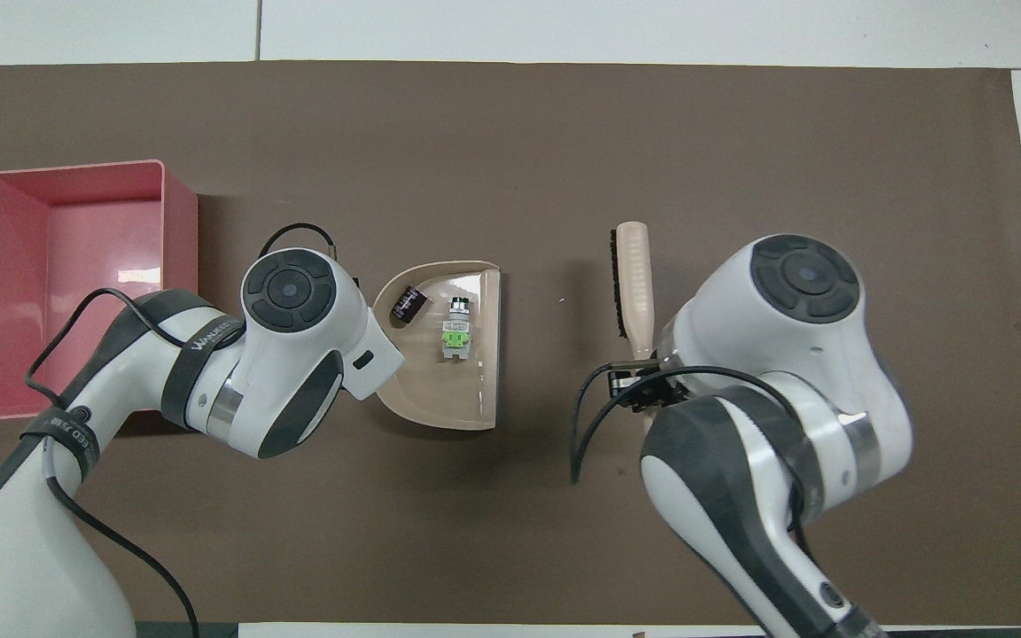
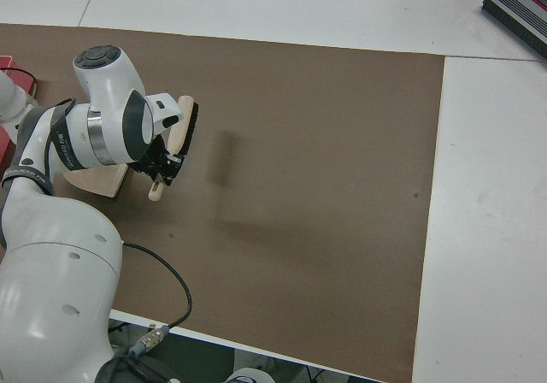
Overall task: Clean e-waste and dump in bin
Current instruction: 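Lift the dustpan to the pink bin while the right gripper sets down the brush, then tip the dustpan over the pink bin with the left gripper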
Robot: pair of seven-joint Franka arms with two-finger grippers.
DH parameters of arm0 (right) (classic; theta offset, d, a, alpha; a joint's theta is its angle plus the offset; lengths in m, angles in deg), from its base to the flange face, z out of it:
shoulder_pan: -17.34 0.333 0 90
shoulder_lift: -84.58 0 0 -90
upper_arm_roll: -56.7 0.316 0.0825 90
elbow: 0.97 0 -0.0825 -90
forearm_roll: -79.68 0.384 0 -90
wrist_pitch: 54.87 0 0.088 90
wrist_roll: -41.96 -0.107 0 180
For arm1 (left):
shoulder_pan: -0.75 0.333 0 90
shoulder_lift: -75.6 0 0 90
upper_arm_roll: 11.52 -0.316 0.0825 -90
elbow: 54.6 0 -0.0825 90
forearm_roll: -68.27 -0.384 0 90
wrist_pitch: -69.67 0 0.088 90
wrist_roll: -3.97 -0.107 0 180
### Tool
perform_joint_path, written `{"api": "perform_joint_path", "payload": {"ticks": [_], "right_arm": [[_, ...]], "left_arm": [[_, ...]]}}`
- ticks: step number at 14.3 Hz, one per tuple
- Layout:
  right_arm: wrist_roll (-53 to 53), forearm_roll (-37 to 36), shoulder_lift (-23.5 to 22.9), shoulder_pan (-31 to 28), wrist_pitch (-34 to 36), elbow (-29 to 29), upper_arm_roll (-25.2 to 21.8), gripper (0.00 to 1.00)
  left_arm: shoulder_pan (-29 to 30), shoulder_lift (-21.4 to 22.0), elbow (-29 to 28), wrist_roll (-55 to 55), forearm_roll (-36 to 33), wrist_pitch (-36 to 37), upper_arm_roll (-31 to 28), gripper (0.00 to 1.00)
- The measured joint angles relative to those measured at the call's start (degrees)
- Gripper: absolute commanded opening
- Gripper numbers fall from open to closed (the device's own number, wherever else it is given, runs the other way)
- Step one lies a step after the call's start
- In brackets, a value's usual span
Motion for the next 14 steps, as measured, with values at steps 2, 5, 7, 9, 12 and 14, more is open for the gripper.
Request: {"api": "perform_joint_path", "payload": {"ticks": [2,5,7,9,12,14], "right_arm": [[7.53,-0.55,1.89,-7.23,1.55,-0.41,-0.07,0.00],[17.21,-3.56,3.33,-17.31,2.30,-0.66,-0.25,0.00],[21.77,-4.94,4.15,-22.38,3.06,-0.73,-0.29,0.00],[25.62,-6.88,5.48,-26.58,3.65,-0.71,-0.30,0.00],[30.10,-10.74,7.69,-31.40,4.20,-0.71,-0.33,0.00],[32.10,-11.10,8.26,-33.73,4.26,-0.71,-0.35,0.00]], "left_arm": [[1.28,1.16,-0.01,-1.60,0.75,0.29,-0.02,0.00],[3.40,4.12,0.02,-5.10,2.92,3.25,-0.05,0.00],[5.61,6.70,0.04,-7.68,3.12,5.33,-0.10,0.00],[8.78,9.40,0.13,-11.48,3.31,7.63,-0.18,0.00],[14.71,12.98,1.05,-18.23,3.92,10.02,-0.65,0.00],[20.14,14.05,2.96,-20.70,4.00,11.68,-0.89,0.00]]}}
